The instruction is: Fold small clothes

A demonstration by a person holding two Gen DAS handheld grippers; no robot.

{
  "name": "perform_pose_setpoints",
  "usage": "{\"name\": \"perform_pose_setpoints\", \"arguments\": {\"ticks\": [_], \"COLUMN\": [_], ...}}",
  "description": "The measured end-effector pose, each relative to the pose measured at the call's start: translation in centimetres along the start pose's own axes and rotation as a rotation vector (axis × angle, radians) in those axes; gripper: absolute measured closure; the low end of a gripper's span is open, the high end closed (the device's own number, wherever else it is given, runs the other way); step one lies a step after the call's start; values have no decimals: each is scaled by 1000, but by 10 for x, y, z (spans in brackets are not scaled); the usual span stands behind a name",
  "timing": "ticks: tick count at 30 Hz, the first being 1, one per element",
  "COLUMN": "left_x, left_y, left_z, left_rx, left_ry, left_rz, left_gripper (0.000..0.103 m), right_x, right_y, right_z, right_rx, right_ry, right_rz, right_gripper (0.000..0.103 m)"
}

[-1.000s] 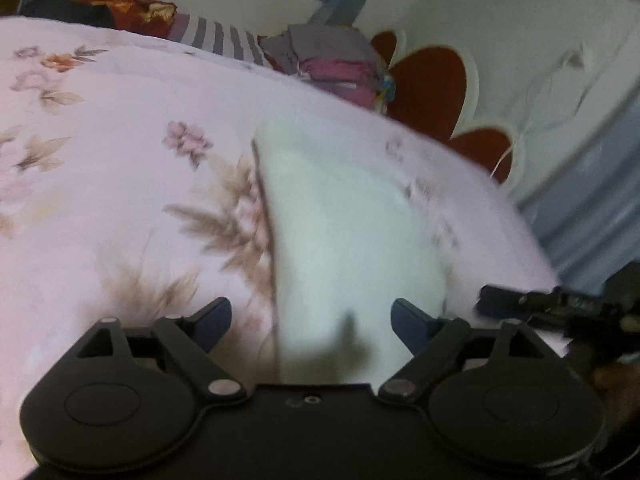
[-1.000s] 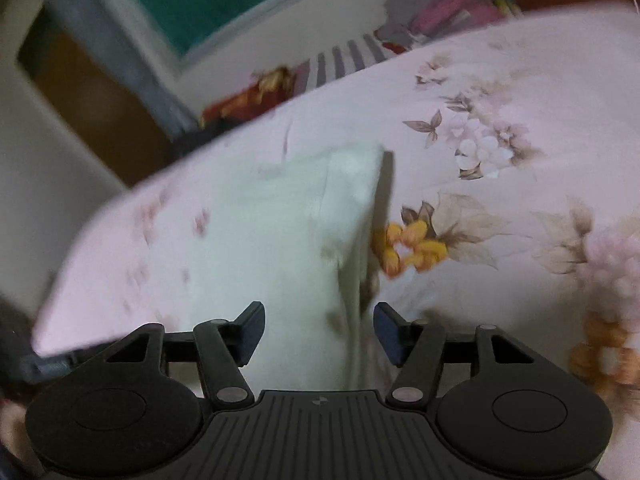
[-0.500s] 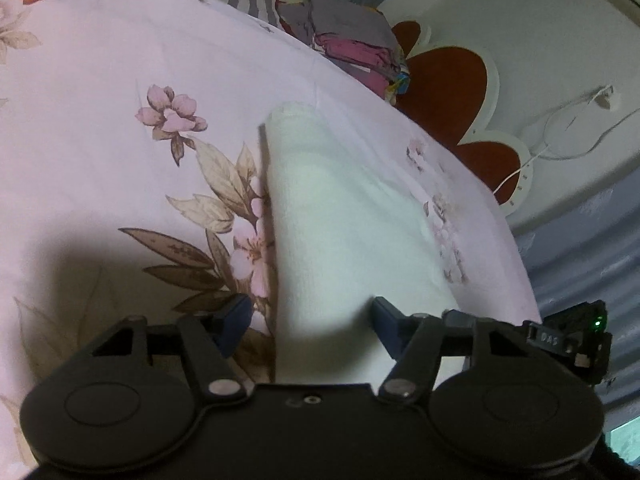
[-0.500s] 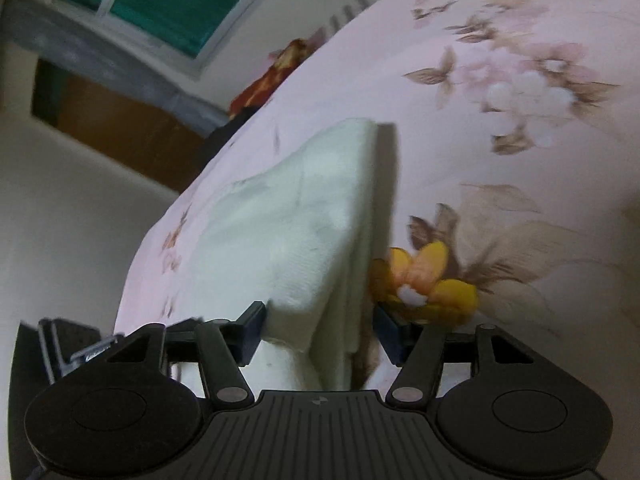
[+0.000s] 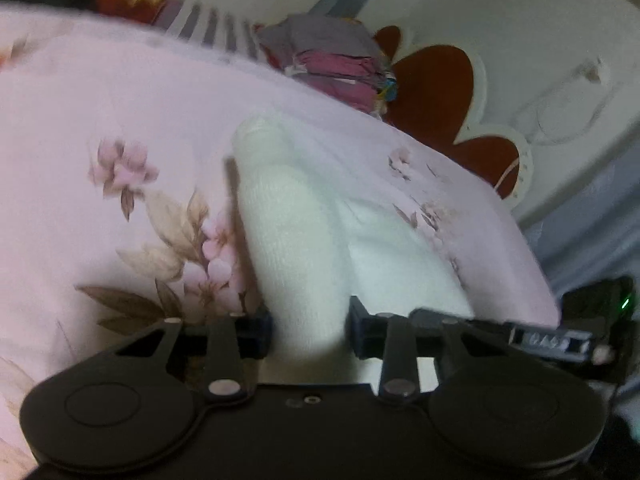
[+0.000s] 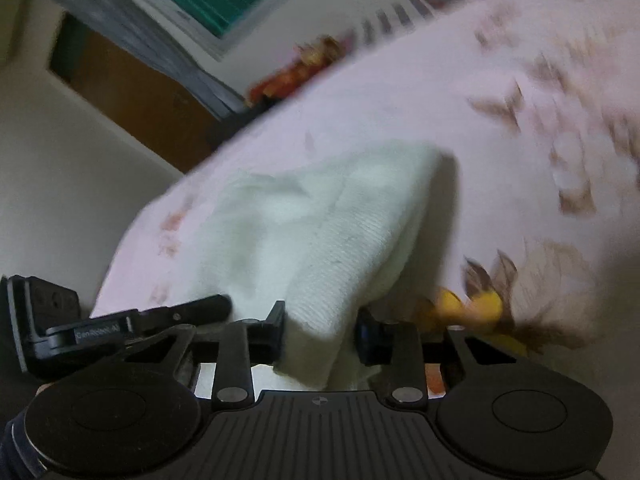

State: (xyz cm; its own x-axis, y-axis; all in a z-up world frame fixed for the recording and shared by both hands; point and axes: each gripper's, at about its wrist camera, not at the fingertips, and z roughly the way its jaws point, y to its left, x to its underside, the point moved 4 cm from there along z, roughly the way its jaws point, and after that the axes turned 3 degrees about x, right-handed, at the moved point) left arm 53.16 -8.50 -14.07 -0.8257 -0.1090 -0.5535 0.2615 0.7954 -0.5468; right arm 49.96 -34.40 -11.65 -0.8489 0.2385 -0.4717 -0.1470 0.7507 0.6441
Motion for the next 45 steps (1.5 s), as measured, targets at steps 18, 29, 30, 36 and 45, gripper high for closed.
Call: {"name": "perform_pose_setpoints", "arguments": {"ticks": [18,29,30,36,45], "left_x": [-12,-9,-7,8,22], "left_y": [29,111,120,168,192], "left_z": [-92,-177,-182,-186,-200], "left_rx": [15,-44,-46,-44,-95], "left_ry": [-29,-45,-43,8,-71], "left_rz": [74,37,27,-26,-63], "left_gripper": [70,70,70,69,47], "right_x": [24,60,63,77,84], "right_y": [110,213,220,225,201], "right_z": [12,88,96,143,158], "right_rx": [111,46,42,47,202], "right_ry": [-31,12,21,71,71], "right_rz": [-86,-123,-125,-134,-118], "right_gripper": [70,70,70,70,39]}}
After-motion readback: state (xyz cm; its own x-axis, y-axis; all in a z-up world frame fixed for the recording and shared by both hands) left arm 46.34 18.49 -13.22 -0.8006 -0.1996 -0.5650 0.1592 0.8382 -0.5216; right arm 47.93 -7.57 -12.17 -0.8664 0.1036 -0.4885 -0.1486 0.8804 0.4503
